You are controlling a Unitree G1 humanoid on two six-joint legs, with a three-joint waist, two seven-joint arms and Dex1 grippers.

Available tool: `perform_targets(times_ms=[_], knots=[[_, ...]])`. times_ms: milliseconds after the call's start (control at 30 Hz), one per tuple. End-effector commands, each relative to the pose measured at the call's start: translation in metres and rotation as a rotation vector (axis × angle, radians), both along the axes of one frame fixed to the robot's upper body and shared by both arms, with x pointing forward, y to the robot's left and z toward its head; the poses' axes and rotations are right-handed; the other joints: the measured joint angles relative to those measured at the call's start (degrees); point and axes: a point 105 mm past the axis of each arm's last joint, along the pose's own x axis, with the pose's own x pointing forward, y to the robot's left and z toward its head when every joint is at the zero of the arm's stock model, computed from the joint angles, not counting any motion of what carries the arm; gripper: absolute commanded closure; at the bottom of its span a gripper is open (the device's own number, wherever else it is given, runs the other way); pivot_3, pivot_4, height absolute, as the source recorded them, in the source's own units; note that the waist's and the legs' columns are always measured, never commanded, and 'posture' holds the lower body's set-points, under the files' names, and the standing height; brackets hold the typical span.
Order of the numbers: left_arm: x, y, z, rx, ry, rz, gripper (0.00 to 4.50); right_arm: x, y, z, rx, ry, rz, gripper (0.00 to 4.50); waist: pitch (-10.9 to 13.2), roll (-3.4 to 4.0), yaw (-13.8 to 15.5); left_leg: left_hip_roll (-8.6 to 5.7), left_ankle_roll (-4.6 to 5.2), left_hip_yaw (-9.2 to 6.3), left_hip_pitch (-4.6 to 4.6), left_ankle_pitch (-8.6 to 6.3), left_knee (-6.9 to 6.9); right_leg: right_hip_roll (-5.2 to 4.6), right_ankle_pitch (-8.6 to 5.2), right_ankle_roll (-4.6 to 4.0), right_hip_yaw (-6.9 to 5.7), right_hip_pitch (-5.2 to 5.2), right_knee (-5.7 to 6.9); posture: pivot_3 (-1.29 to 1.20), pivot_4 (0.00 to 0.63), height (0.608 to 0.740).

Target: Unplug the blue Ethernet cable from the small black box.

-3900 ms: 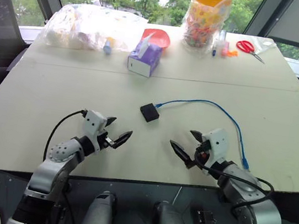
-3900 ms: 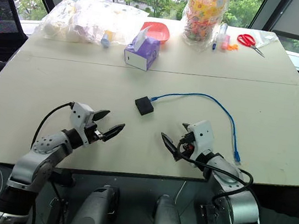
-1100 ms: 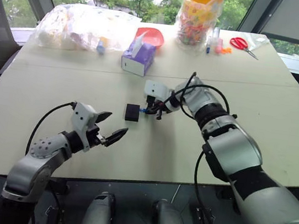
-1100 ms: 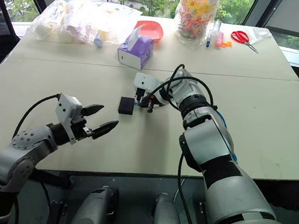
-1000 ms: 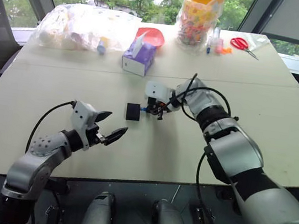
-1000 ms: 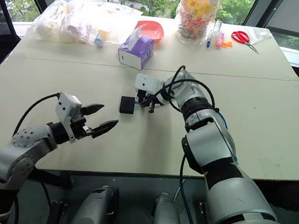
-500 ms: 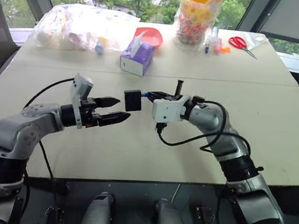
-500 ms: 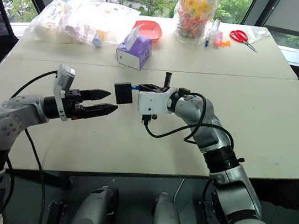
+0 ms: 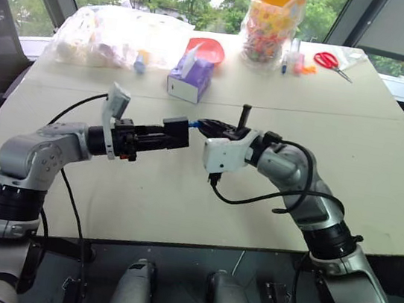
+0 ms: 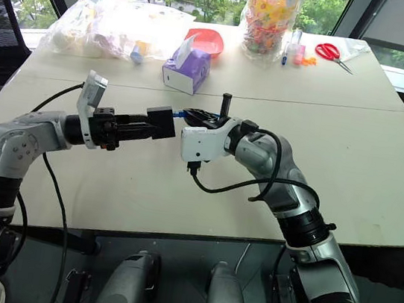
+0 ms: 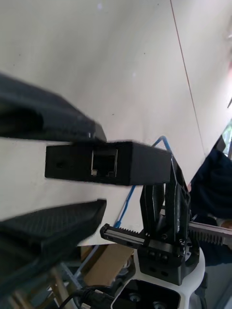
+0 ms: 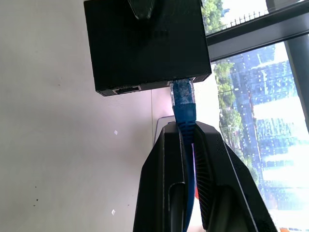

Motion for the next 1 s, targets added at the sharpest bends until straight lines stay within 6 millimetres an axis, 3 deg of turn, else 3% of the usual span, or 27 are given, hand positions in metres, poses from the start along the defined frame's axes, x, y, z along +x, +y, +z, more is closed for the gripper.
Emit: perform_targets(times_ms=[33, 133, 200, 300, 500, 600, 767, 1000], knots=[[0.002, -0.001, 0.013, -0.009, -0.059, -0.009, 4.07, -0.010, 0.005, 0.014, 0.010, -0.050, 0.040, 4.50, 0.00, 0.00, 0.12, 0.00, 0.00, 0.00, 0.00, 0.00, 0.01, 0.00, 0.00, 0.00, 0.00, 0.00, 0.00, 0.00, 0.150, 0.735], [0.001, -0.003, 0.012, -0.008, -0.061, -0.020, 4.07, -0.010, 0.005, 0.015, 0.005, -0.045, 0.045, 4.50, 0.00, -0.01, 0.31, 0.00, 0.00, 0.00, -0.01, 0.00, 0.04, 0.00, 0.00, 0.00, 0.01, 0.01, 0.00, 0.00, 0.150, 0.735], [-0.009, -0.004, 0.008, 0.030, -0.085, -0.078, 4.07, -0.015, 0.005, 0.016, 0.037, 0.048, 0.067, 4.50, 0.00, -0.01, 0.27, 0.00, 0.00, 0.00, -0.01, 0.00, 0.05, 0.00, 0.00, -0.01, 0.00, 0.02, 0.00, 0.00, 0.150, 0.735], [-0.019, -0.001, 0.007, 0.053, -0.072, -0.153, 4.07, -0.030, 0.002, 0.017, 0.084, 0.313, 0.148, 3.33, 0.01, -0.01, 0.25, 0.01, 0.00, 0.00, -0.01, 0.00, -0.01, 0.00, 0.00, -0.01, 0.00, 0.01, 0.00, 0.00, 0.150, 0.735], [-0.023, 0.004, 0.016, 0.071, -0.127, -0.231, 4.07, -0.061, -0.014, 0.026, 0.092, 0.809, 0.287, 0.16, 0.01, -0.01, 0.45, 0.02, 0.00, -0.01, -0.01, 0.00, 0.06, -0.03, -0.01, -0.04, -0.01, 0.05, -0.01, 0.00, 0.150, 0.735], [-0.027, 0.002, 0.023, 0.078, -0.168, -0.279, 4.07, -0.053, -0.017, 0.042, 0.254, 1.066, 0.284, 0.16, 0.01, -0.01, 0.24, 0.03, 0.00, -0.01, 0.00, 0.00, 0.06, -0.04, -0.01, -0.06, -0.01, 0.02, -0.03, 0.00, 0.150, 0.735], [-0.033, 0.000, 0.033, 0.072, -0.199, -0.324, 4.07, -0.042, -0.020, 0.044, 0.391, 1.378, 0.220, 0.16, 0.01, -0.01, 0.24, 0.04, 0.00, -0.01, -0.01, -0.01, -0.01, -0.04, -0.01, -0.08, -0.01, -0.03, -0.04, 0.00, 0.150, 0.735], [-0.034, 0.001, 0.037, 0.079, -0.214, -0.333, 4.07, -0.042, -0.012, 0.049, 0.465, 1.505, 0.249, 0.16, 0.01, -0.01, 0.33, 0.03, 0.03, -0.01, -0.26, -0.01, 0.00, -0.02, 0.01, -0.05, -0.02, -0.19, -0.05, 0.00, 0.150, 0.735]])
